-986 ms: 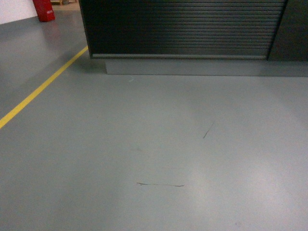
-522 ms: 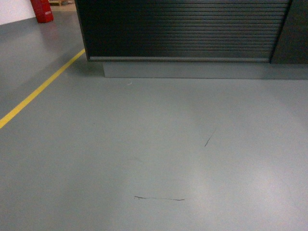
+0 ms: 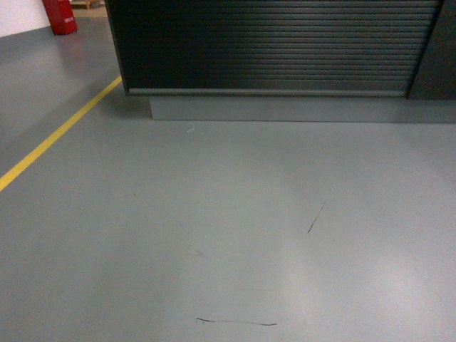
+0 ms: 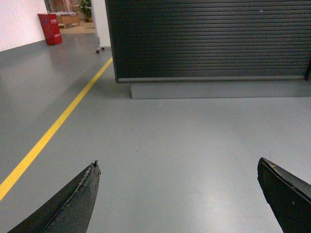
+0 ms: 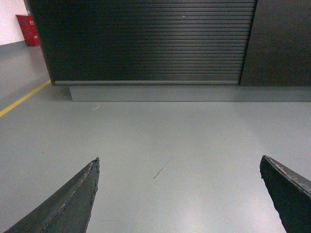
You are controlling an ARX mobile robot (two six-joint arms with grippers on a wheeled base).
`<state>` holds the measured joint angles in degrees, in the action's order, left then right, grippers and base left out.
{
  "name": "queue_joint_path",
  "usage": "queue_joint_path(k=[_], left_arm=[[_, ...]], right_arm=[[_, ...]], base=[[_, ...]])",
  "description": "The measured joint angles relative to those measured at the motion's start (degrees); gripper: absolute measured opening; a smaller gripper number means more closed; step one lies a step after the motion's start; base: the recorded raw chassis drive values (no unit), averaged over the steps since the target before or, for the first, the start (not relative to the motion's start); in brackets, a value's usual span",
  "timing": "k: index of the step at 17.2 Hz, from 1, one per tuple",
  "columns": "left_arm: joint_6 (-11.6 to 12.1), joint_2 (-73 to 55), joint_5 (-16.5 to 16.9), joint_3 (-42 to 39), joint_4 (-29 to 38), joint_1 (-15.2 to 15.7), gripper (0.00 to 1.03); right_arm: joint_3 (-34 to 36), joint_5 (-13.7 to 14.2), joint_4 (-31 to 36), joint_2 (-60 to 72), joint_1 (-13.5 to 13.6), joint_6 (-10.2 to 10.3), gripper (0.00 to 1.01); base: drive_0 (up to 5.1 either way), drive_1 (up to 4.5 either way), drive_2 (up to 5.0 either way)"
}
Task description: Place dark red mango on scale at checkout
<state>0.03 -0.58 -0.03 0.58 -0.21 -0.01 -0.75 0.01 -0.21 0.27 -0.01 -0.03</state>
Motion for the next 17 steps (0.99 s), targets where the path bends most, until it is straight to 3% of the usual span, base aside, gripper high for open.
queue_joint_path(k=[17], left_arm=[[0.0, 0.0, 0.02, 0.0, 0.02, 0.0, 0.98]], right_arm=[[0.0, 0.0, 0.0, 0.0, 0.0, 0.0, 0.98]], base=[[0.0, 2.36, -2.3]])
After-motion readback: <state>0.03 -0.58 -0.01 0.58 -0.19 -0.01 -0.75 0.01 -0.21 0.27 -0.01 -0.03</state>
